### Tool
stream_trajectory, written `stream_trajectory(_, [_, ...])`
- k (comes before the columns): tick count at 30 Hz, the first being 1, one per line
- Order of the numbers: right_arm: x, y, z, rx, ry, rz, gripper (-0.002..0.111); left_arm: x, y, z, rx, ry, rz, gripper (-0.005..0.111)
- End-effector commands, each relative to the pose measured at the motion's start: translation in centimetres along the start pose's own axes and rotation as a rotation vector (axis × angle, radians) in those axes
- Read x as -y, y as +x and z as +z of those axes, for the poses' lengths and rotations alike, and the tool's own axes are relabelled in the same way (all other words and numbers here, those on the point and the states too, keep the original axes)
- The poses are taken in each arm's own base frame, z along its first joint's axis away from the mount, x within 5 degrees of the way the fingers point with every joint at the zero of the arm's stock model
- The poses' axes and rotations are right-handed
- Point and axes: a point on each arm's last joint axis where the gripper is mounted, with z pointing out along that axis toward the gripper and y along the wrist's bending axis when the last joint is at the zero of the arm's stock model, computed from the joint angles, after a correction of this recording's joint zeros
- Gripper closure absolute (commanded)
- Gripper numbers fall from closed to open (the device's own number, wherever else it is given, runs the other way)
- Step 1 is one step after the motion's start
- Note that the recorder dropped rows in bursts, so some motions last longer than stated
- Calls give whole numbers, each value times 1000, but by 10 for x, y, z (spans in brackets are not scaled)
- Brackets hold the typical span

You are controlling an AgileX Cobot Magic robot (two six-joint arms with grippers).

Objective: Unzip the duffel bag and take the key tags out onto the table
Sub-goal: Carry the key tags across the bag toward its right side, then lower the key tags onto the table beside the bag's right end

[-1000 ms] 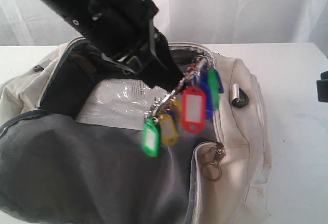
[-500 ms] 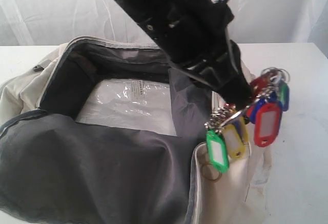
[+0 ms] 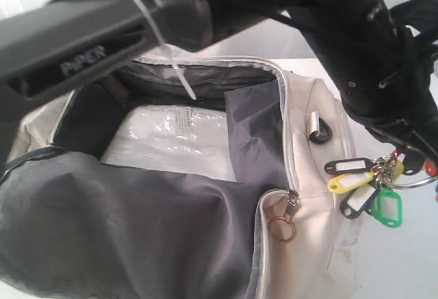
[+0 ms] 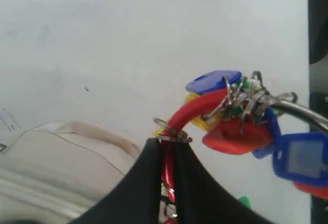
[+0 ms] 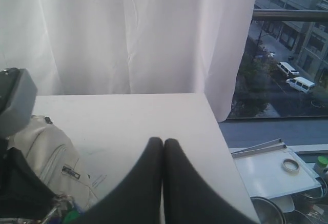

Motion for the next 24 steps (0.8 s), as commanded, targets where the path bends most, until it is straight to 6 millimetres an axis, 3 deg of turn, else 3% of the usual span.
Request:
stream_trajectory(1, [2,0,-2,2,16,-1,108,-4,-9,20,18,4,-34,107])
stream_trajectory(5, [2,0,-2,2,16,-1,108,-14,-3,44,-10,5,-51,107])
stream_trajectory(13, [2,1,-1,-15,-37,-27,108,-47,31,92,-144,0,-125,107])
stream_trajectory(21, [3,1,0,-16,-69,-40,108,-97,62,106,-203,-64,-258,107])
stream_trajectory(24, [2,1,0,-19,-73,-13,108,-95,59,108,-147,3,-302,107])
